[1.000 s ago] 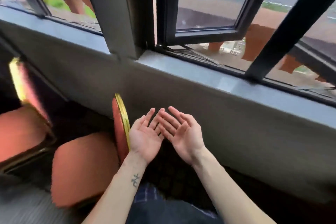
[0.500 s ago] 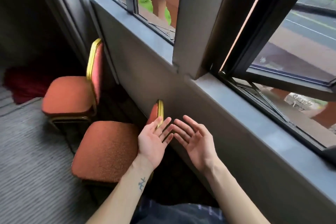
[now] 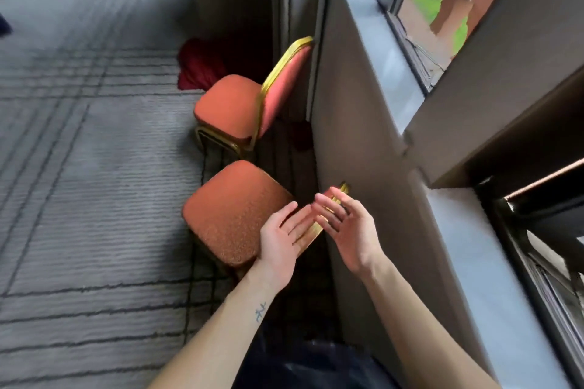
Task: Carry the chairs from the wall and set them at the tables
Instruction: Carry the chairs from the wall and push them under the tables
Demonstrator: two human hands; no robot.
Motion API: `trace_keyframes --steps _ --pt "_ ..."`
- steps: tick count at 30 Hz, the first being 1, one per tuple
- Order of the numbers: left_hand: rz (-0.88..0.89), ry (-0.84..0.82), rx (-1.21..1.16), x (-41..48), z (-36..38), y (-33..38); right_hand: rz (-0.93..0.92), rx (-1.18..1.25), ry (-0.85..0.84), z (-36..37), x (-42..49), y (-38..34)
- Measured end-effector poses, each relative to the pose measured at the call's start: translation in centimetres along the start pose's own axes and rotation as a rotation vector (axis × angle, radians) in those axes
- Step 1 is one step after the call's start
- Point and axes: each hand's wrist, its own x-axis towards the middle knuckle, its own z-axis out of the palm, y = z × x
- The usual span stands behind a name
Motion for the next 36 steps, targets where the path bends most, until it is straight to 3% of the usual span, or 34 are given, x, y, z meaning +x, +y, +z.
trace_keyframes --steps 6,11,17,23,29,36 --pt "0.287 0.198 0.399 1.6 -0.3 -3.3 -0.048 -0.403 -0.173 -0.7 3.2 -0.4" --pt "0.419 0.184 0.711 3.6 0.3 -5.4 -0.131 -0.857 -0.286 -2.0 5.2 -0.7" --pt "0.370 0.233 1.526 5.0 -1.7 -7.9 -0.243 -1.457 -0.468 -3.7 8.3 -0.5" --pt "0.425 0.413 1.647 6.2 -1.4 -8.5 -0.482 -1.699 -0.606 -5.4 10.5 1.5" --pt "0.361 0.432 1.634 6.6 -2.8 -7.4 -0.517 -1.852 -0.698 -4.0 12.8 1.9" --pt "0.344 0.447 1.695 5.7 -4.6 -3.0 -0.655 -1.768 -0.642 -0.4 12.5 3.1"
